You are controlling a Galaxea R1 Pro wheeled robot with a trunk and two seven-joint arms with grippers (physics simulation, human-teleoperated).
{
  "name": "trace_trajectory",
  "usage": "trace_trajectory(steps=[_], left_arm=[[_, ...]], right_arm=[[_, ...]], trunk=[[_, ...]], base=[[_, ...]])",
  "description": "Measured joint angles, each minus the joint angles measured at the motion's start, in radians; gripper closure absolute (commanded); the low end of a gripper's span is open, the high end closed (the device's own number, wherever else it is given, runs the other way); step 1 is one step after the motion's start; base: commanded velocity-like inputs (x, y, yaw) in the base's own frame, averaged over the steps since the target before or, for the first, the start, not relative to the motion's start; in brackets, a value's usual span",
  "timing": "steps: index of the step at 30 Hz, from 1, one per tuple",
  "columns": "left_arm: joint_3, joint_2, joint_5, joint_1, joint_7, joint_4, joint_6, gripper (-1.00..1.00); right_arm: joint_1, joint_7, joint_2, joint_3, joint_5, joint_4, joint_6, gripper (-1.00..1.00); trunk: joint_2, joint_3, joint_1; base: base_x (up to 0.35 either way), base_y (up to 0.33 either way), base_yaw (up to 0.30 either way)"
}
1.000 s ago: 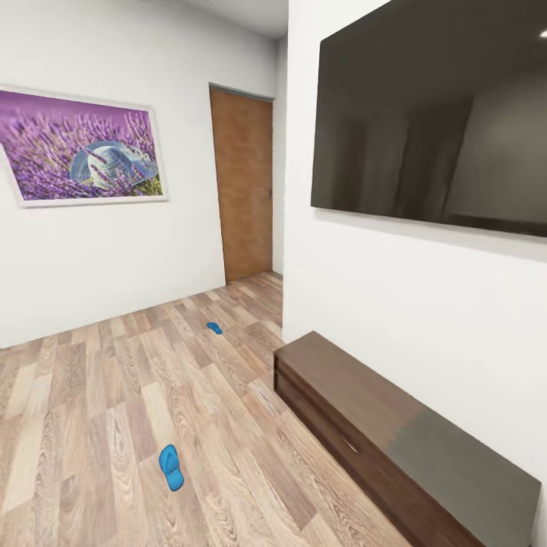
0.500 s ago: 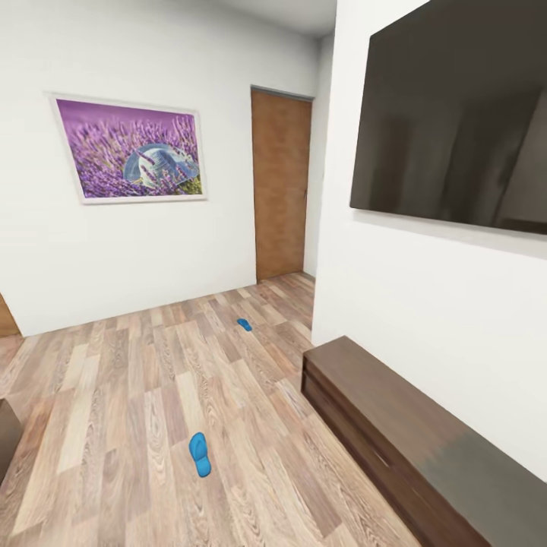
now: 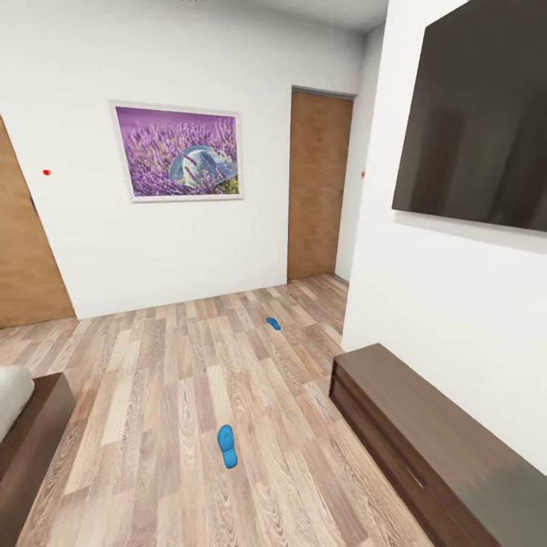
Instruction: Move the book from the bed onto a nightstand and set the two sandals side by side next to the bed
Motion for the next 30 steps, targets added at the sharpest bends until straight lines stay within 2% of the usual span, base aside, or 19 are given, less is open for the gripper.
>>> trace_trajectory(steps=[30], left_arm=[[0.0, 0.0, 0.0, 0.0, 0.0, 0.0, 0.0, -1.0]], right_arm=[[0.0, 0.0, 0.002, 0.0, 0.0, 0.0, 0.0, -1.0]], trunk=[[0.0, 0.0, 0.0]], base=[[0.0, 0.0, 0.292]])
